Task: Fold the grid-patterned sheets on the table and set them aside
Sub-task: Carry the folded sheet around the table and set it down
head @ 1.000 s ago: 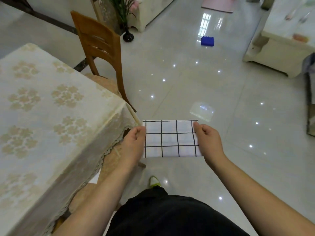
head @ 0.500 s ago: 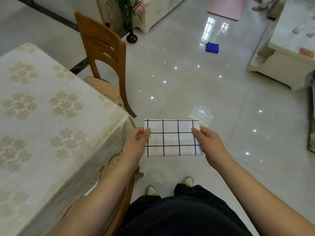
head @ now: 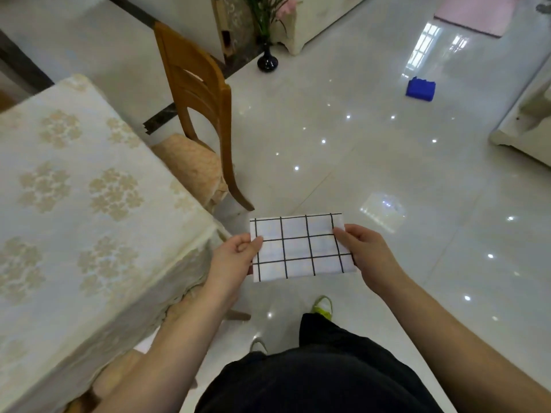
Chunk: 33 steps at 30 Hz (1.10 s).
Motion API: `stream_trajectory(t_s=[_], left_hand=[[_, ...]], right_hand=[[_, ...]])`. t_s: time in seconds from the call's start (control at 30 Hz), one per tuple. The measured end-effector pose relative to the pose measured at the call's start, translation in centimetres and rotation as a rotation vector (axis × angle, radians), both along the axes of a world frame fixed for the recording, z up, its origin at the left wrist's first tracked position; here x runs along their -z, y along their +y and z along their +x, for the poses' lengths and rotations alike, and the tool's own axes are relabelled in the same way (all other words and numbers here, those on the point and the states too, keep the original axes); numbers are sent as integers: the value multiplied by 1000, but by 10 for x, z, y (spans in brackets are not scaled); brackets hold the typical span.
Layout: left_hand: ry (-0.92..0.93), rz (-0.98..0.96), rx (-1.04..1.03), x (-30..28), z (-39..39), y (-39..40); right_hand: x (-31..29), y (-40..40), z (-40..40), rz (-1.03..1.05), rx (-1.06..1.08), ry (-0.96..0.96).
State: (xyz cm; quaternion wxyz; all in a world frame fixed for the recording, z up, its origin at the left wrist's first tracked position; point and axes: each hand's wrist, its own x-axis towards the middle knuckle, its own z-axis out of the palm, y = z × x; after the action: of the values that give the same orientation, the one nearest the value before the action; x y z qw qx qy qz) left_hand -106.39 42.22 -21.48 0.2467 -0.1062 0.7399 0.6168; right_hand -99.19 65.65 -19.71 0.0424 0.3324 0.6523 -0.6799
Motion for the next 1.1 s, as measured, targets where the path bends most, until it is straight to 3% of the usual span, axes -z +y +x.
stream_trajectory(t_s=[0.23,0.47,0.87,1.1], left_hand=[[61,-83,1,-17,-31,72],[-24,-39,-85,-23,-59,108],[-52,10,-176,-13,-161,109],[7,-20,-183,-17,-254,107]], right_hand=[[0,79,-38,-32,-77,5],[-6,122,-82,-5,-161,35],[-5,128,-207,-44,-236,11],[-18,132,-307,36,-300,-10]])
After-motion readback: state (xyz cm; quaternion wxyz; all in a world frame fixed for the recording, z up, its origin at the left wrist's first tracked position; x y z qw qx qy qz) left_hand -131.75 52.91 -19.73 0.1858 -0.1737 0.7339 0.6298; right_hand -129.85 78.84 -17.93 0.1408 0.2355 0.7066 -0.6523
